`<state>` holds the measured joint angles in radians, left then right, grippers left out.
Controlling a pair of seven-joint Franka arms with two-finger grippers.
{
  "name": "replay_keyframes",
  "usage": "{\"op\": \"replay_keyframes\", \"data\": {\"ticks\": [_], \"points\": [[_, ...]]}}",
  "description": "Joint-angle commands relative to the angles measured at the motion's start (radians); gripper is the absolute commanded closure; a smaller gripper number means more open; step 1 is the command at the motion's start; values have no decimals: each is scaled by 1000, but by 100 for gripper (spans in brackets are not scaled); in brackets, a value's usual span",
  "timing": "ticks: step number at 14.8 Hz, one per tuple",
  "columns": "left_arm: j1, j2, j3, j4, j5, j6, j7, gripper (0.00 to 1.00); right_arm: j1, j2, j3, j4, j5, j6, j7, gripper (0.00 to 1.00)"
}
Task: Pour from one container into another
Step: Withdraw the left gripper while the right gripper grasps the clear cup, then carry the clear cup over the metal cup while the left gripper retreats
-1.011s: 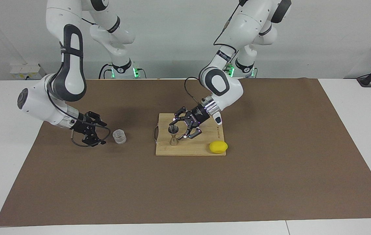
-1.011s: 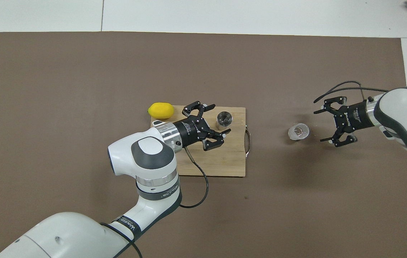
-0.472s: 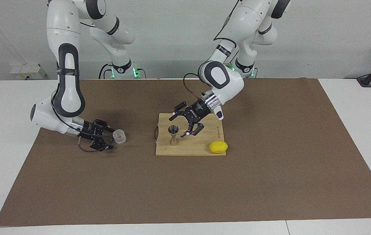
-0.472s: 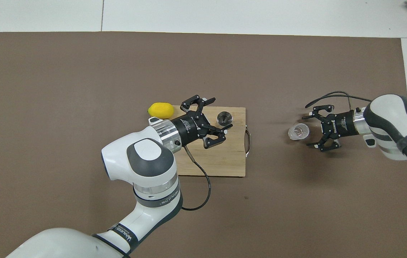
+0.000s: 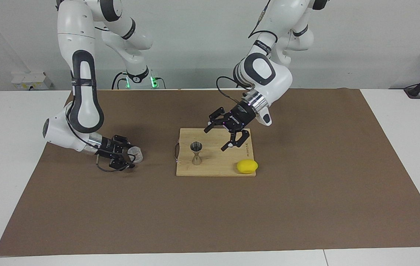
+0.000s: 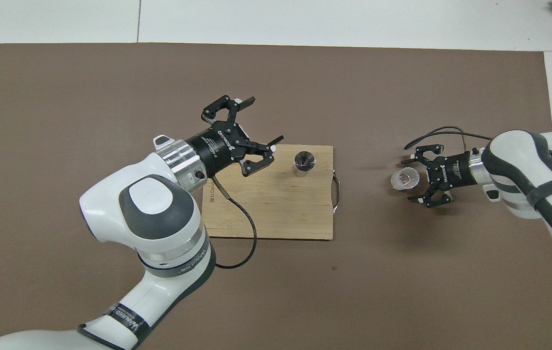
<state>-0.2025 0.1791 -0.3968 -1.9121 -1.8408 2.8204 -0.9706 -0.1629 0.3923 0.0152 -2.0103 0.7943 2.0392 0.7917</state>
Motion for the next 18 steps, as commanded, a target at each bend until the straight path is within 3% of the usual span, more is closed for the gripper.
{"op": "replay_keyframes", "data": {"ticks": [1, 4, 6, 7, 9, 12, 16, 18], "points": [[57, -32, -5, -10, 180, 19, -19, 0, -1, -24, 5, -27, 31, 15, -22, 3], [107, -49, 1, -10, 404, 19, -20, 0, 11, -26, 8, -22, 31, 13, -14, 41], [147, -53, 1, -13, 568, 17, -22, 0, 14, -39, 11, -21, 31, 10, -12, 80], [172, -53, 1, -13, 648, 14, -31, 0, 28, -52, 11, -18, 31, 12, -9, 89], [221, -55, 1, -13, 827, -16, -83, 0, 37, -88, 9, -10, 30, 15, 62, 98], [299, -55, 1, 5, 1146, -155, -99, 0, 95, -119, 6, 19, 13, 25, 176, 100], [382, -52, 1, 85, 1556, -482, -80, 0, 203, -121, 6, 86, -120, 45, 381, 99], [400, -53, 3, 131, 1675, -671, -34, 0, 261, -116, 6, 111, -219, 71, 490, 99]]}}
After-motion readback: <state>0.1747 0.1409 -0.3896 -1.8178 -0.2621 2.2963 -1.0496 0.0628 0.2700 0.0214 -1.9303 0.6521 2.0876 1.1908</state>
